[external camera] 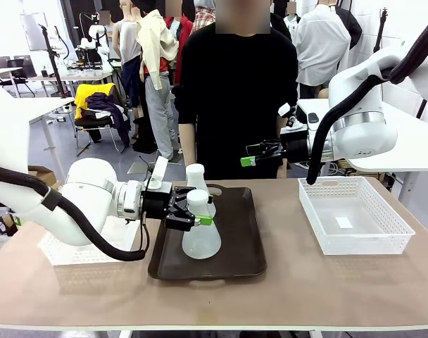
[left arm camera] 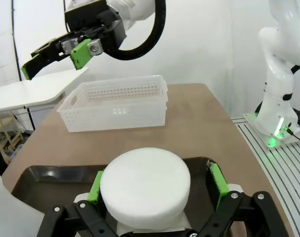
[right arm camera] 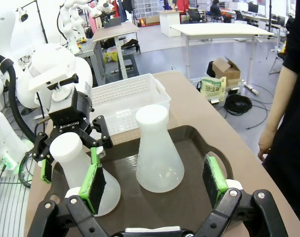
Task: Prepare the laboratory tools.
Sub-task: Place the picked Big flask upright in the Handle tray as directed by the person.
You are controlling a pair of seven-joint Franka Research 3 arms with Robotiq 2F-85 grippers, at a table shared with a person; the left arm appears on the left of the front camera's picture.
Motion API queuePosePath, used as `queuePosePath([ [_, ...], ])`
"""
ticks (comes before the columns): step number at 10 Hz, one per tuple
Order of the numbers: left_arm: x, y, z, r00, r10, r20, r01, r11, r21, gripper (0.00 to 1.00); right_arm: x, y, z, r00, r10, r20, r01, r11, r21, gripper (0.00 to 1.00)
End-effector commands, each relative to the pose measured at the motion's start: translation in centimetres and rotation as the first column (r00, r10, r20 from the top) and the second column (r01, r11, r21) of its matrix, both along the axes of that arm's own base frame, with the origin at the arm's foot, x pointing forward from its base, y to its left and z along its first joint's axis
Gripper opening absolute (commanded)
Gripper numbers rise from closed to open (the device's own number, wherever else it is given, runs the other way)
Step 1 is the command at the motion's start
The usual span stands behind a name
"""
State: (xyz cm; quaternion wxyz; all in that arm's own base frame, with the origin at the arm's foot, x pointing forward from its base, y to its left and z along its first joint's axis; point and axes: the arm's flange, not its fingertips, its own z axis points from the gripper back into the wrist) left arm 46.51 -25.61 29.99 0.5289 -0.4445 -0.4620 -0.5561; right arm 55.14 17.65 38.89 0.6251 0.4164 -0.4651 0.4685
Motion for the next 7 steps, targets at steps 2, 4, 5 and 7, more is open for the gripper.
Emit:
queuePosePath([
  [2,-0.5,0.8,1.8,1.0,-0.009,-0.016,0.009,0.999,0.032,1.0,-0.1,0.0,0.0,1.0,-0.001,-0.007,0.001,1.0,0.0,1.0],
  [4,-0.9,1.9,2.2,0.999,-0.002,-0.05,0.003,1.0,0.031,1.0,-0.1,0.0,0.0,1.0,-0.001,-0.007,0.001,1.0,0.0,1.0],
  [5,-0.9,2.4,2.1,0.998,0.014,-0.066,-0.012,1.0,0.029,1.0,-0.1,0.0,0.0,1.0,-0.001,-0.007,0.001,1.0,0.0,1.0],
  [7,-0.5,1.8,1.9,0.999,0.005,-0.032,-0.004,1.0,0.028,1.0,-0.1,0.0,0.0,1.0,-0.001,-0.007,0.001,1.0,0.0,1.0],
])
